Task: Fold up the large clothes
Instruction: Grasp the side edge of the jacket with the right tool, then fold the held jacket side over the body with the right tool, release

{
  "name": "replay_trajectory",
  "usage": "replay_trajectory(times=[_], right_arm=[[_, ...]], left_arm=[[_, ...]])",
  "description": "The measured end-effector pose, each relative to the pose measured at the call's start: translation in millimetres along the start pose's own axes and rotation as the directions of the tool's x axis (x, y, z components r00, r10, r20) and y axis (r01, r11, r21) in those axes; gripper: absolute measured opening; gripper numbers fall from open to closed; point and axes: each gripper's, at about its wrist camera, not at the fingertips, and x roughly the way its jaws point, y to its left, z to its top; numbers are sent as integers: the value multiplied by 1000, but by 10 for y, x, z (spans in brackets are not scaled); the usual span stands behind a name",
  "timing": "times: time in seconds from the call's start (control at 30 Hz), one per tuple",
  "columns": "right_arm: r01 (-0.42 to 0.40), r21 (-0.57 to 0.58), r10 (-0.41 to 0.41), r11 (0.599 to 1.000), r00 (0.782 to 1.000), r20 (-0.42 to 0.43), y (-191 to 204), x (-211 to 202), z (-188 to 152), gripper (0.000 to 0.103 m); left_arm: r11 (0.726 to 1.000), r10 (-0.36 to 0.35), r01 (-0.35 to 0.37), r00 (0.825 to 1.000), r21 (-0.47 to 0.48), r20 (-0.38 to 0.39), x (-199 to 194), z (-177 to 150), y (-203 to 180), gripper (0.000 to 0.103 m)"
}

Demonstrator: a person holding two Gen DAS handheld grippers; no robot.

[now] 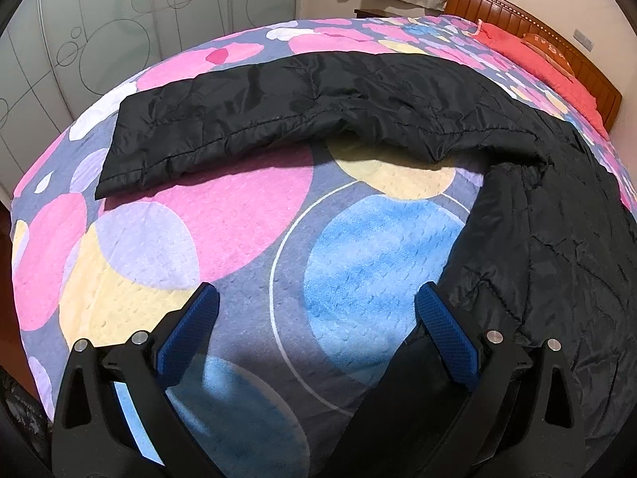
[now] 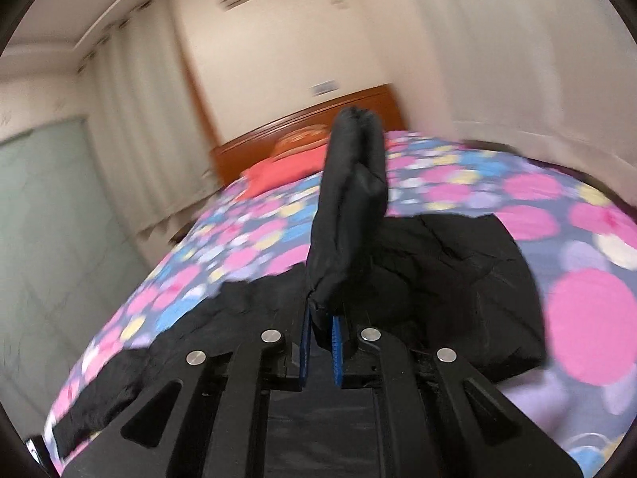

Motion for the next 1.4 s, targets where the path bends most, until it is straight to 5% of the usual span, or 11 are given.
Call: replay_trajectory(times=[0.2,0.37,0.53,0.67,0.8,0.9,0.97,1.1,1.4], right_arm=[[-122,-129,103,984,985,-141,724,526,-288,8],[-165,-225,94,960,950,-299,1159,875,-751,8],[-176,-258,19,950,858,-514,1190,1297,-1183,15],[-211,-242,55,947,850,-525,1204,1247,-1160,31],[-237,-200,115,951,869,-481,1135,1019,-1007,32],[-191,-101,133,976,898,-420,680,882,-711,33],[-154,-40,126,987,911,-394,389,863,-566,42],[-129,36,133,991,913,-387,51,867,-425,43],[-310,3,277,951,845,-457,676,906,-732,43]], left_arm=[[1000,5,-5,1000,6,3,14,-8,-10,101],[1000,18,-18,1000,16,5,38,-12,-32,101],[999,33,-33,999,25,5,60,-21,-61,101],[999,40,-40,999,28,5,65,-24,-78,101],[999,42,-42,999,29,5,67,-23,-78,101],[999,43,-43,999,30,5,65,-21,-79,101],[998,47,-47,999,31,5,69,-20,-86,101],[998,59,-59,998,37,7,85,-18,-101,101],[996,73,-73,997,43,7,96,-12,-122,101]])
